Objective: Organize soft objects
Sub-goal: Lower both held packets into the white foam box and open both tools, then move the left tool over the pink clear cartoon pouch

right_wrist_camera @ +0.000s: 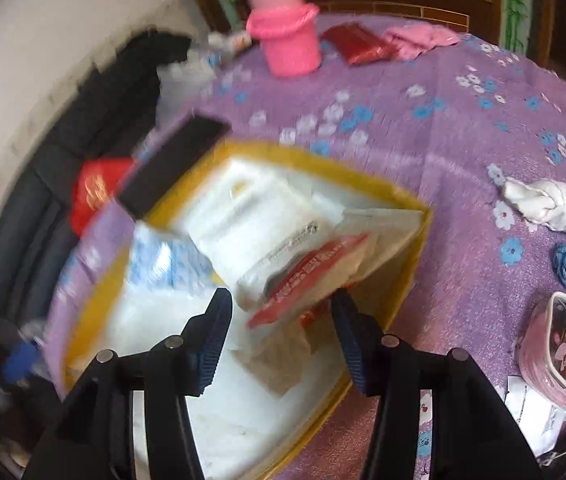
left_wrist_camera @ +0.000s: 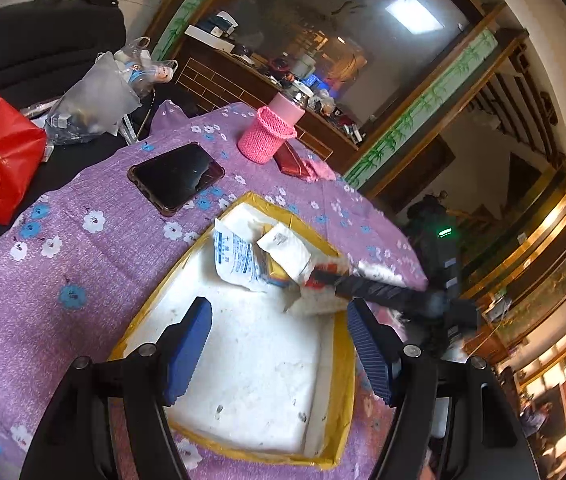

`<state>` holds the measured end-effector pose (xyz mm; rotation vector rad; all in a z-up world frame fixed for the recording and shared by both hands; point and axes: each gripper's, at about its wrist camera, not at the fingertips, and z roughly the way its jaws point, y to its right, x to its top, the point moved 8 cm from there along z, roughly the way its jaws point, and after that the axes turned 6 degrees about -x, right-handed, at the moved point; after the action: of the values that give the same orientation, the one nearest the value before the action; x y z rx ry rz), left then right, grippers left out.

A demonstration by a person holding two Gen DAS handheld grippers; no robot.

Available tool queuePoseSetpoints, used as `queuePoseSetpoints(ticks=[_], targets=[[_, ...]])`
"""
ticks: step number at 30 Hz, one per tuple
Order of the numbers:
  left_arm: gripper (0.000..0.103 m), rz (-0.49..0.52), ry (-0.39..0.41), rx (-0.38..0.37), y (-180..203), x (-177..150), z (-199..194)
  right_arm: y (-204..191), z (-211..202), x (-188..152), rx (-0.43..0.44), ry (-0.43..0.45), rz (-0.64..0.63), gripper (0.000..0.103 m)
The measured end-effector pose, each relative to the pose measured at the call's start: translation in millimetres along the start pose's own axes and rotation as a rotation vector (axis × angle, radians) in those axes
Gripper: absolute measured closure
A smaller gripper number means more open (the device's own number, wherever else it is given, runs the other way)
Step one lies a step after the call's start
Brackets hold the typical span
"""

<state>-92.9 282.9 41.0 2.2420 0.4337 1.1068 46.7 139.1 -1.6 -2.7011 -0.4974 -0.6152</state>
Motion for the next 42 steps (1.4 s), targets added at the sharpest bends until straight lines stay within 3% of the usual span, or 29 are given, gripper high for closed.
queuePoseSetpoints(ticks=[3, 6, 8, 14, 18, 22, 24, 26, 29, 32, 35, 39, 42], targets=[[0.028, 0.034, -0.038, 0.048, 3.1, -2.7, 7.2, 11.7, -45.9, 2.4, 0.078, 0.105, 0.058, 0.048], [0.026, 0.033, -0.079, 0.055, 10.5, -3.0, 23.5, 35.7, -96.8, -7.4, 0.038, 0.22, 0.059, 0.037], [0.024, 0.024, -0.127, 0.065, 15.0, -2.6, 43.1, 57.9, -128.5, -19.0, -0.003, 0.285, 0.056, 0.036], [0.024, -0.139, -0.284, 0.116, -12.5, 3.3, 119.4, 131.2, -180.2, -50.3, -0.075, 0.371, 0.142, 0.028], [0.024, -0.185, -0.241, 0.206, -33.6, 23.1, 150.3, 185.7, -196.3, -70.1, -0.1, 0.388, 0.246, 0.028], [0.024, -0.139, -0.231, 0.219, -21.9, 34.9, 155.5, 229.8, -211.6, -83.4, -0.13, 0.415, 0.322, 0.028], [0.024, -0.139, -0.251, 0.176, -6.5, 28.2, 146.2, 254.7, -218.7, -86.4, -0.143, 0.443, 0.373, 0.028], [0.024, -0.065, -0.266, 0.17, 17.6, 15.3, 128.3, 277.9, -223.0, -86.5, -0.158, 0.47, 0.416, 0.028], [0.024, 0.174, -0.236, 0.139, 77.0, 0.1, 104.6, 315.7, -223.6, -84.6, -0.189, 0.507, 0.477, 0.028], [0.023, 0.343, -0.27, 0.077, 134.7, -21.6, 106.9, 350.3, -212.3, -86.4, -0.221, 0.519, 0.525, 0.028], [0.023, 0.337, -0.338, 0.019, 165.4, -40.2, 131.7, 373.9, -195.4, -97.6, -0.227, 0.525, 0.569, 0.028], [0.023, 0.201, -0.396, -0.012, 186.5, -57.3, 185.0, 393.9, -178.5, -113.3, -0.228, 0.472, 0.631, 0.028], [0.023, 0.349, -0.398, 0.034, 224.0, -68.7, 223.0, 392.7, -184.3, -111.8, -0.215, 0.501, 0.622, 0.028]])
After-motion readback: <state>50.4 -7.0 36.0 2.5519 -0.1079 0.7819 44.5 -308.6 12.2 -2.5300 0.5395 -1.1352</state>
